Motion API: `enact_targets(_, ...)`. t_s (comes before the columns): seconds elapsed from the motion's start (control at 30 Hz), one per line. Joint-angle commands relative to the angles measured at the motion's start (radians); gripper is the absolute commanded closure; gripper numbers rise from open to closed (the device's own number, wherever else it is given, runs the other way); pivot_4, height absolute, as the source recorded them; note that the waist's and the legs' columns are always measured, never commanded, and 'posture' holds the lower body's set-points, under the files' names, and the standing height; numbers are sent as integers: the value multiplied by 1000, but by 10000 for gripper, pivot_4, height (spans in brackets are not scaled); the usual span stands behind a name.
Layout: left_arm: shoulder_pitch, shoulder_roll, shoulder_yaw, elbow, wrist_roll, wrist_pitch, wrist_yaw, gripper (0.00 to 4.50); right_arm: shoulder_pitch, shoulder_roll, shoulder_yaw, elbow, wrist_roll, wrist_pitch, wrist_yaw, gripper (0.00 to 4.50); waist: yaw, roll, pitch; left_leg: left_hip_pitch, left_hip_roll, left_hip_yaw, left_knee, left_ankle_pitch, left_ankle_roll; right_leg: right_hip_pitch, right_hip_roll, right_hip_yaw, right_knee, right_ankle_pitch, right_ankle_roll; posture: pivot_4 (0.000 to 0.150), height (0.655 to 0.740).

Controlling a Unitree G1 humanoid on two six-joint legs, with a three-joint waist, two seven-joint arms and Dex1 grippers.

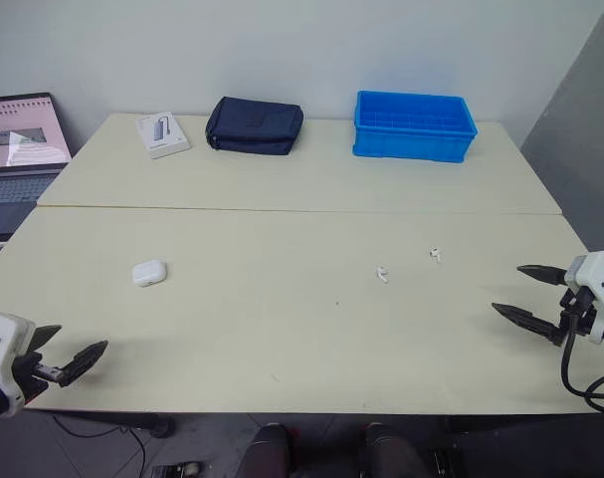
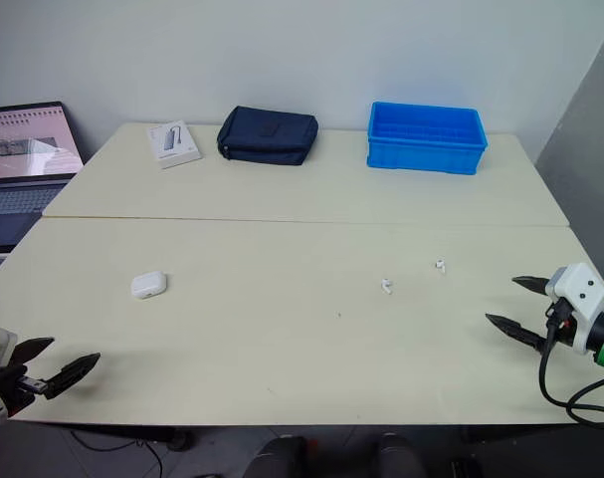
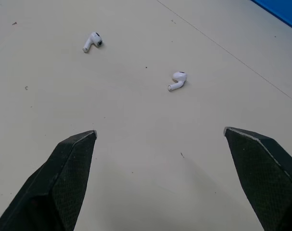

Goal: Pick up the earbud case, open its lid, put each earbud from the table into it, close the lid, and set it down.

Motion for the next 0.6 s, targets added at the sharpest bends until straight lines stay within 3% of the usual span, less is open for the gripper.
enact_targets(0.03,-27,22,40,-20,-1,-8,-6,0,-17,-9,-27,-5,3,-7,6,556,0,0,0,0,0,0,0,0,0,0,0,0,0,0,0,1500,7400)
enact_targets(0.33,-102,12,55,-21,-57,26,-44,0,-32,8,-22,2,-4,-19,-2,556,0,0,0,0,0,0,0,0,0,0,1,0,0,0,0,1500,7400)
enact_targets(0.6,-75,6,50,-53,-44,13,-75,0,-48,14,-26,12,-4,-25,-5,556,0,0,0,0,0,0,0,0,0,0,1,0,0,0,0,1500,7400)
